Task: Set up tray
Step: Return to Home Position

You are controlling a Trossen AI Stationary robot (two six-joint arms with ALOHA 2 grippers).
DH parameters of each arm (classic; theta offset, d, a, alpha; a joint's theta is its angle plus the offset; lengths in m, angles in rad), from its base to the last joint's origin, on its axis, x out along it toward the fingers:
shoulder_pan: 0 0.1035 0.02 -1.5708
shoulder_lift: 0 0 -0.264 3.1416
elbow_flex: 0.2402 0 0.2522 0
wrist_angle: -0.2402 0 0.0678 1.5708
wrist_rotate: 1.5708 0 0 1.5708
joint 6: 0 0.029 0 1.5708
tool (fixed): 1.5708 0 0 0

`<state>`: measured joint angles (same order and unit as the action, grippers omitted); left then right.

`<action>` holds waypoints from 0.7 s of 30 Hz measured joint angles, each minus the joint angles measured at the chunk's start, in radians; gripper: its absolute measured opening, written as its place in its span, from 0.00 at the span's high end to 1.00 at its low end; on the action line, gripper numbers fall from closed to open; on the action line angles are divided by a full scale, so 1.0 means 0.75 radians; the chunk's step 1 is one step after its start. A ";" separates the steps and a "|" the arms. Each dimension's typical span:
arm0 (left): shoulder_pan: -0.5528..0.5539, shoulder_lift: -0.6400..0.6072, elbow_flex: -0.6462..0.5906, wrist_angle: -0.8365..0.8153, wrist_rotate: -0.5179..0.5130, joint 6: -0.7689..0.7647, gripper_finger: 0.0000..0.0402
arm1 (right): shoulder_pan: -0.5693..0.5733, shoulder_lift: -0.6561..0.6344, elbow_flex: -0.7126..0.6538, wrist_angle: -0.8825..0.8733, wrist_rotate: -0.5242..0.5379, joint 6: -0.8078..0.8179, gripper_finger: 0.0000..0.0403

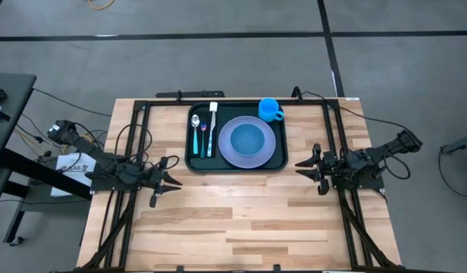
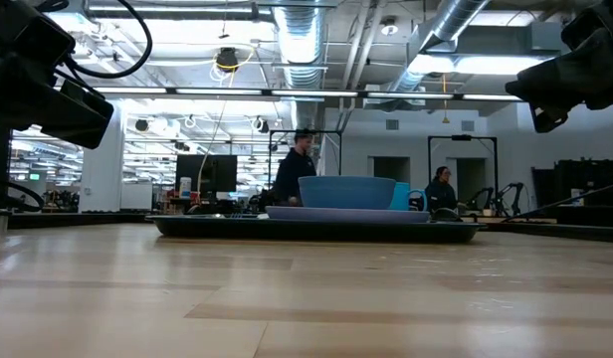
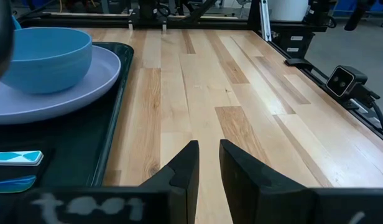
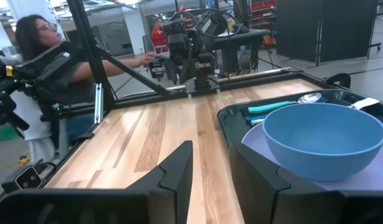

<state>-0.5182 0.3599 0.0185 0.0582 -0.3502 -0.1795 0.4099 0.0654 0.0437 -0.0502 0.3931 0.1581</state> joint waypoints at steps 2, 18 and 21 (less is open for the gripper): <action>0.000 0.000 0.000 0.000 0.000 0.005 0.87 | 0.000 0.000 0.000 0.000 0.000 0.000 0.75; 0.000 0.000 0.001 0.000 -0.001 0.004 0.87 | 0.000 0.000 0.000 0.000 0.000 0.000 0.75; 0.000 0.000 0.001 0.000 -0.001 -0.001 0.87 | 0.000 0.000 0.000 0.000 0.000 0.000 0.75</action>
<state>-0.5182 0.3599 0.0189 0.0582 -0.3508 -0.1799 0.4099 0.0654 0.0437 -0.0500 0.3931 0.1581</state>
